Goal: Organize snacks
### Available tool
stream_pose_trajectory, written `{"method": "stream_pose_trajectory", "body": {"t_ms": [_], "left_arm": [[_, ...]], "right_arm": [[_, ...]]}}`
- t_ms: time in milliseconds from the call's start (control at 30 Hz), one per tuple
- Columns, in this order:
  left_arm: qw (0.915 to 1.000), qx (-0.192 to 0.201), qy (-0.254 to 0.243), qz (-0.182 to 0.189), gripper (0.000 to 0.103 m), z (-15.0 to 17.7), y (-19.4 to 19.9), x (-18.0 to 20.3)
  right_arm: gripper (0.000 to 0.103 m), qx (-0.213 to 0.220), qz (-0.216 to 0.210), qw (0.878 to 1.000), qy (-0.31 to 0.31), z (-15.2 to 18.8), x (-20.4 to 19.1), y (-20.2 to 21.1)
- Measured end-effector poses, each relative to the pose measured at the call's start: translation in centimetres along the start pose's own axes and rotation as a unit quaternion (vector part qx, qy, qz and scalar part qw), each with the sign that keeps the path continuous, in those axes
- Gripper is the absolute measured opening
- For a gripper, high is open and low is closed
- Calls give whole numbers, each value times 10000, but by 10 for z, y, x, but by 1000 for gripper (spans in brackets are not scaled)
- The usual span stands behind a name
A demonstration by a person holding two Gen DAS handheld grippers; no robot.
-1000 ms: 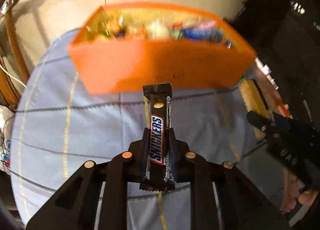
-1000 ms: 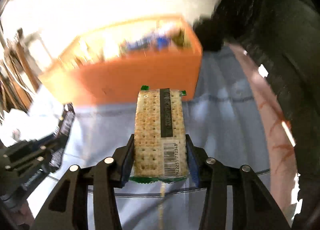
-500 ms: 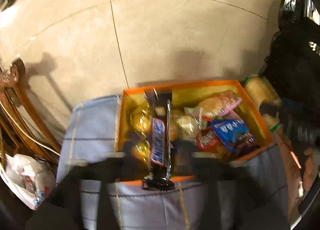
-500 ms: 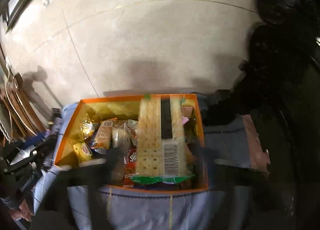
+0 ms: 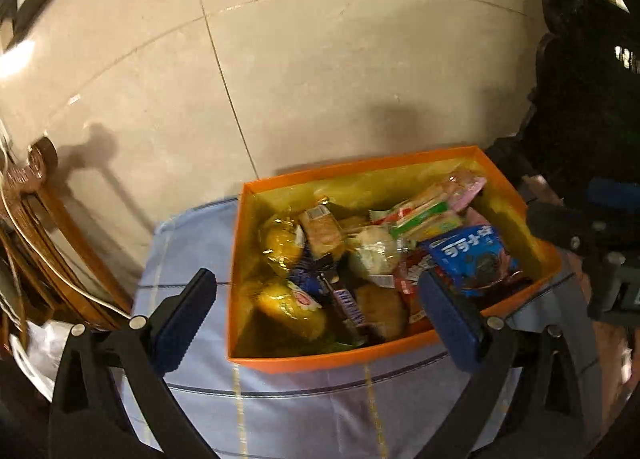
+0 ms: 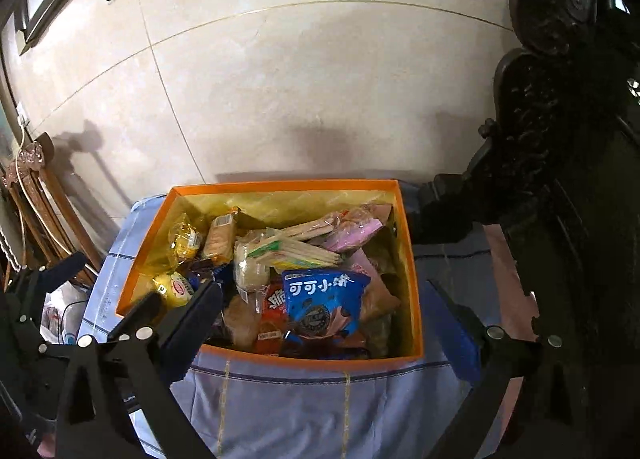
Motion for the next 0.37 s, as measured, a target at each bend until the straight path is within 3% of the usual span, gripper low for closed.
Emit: {"method": "stream_pose_trajectory", "body": {"t_ms": [100,233,367], "left_arm": [[9997,-45,217,127,99,1,-3,-5],[9990,-242,332,-150,99,4,-5,-14],[9972,-355,655,15,99,8,-6,-20]], "right_arm": [[99,-44,-33,10000,-25,0,-1,-1],[99,-48,-18,10000,-26,2,-1,2],[99,-26,-20,10000,-40,2,0,7]]}}
Point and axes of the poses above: each gripper's, at about its wrist camera, not at the fingertips, and y roughly against the way its jaws point, x to its right, z to its underside, the point moved 7 cm from there along -y, roughly the way its jaws point, and after that the axes turned 10 degrees about -y, right-handed, at the moved point
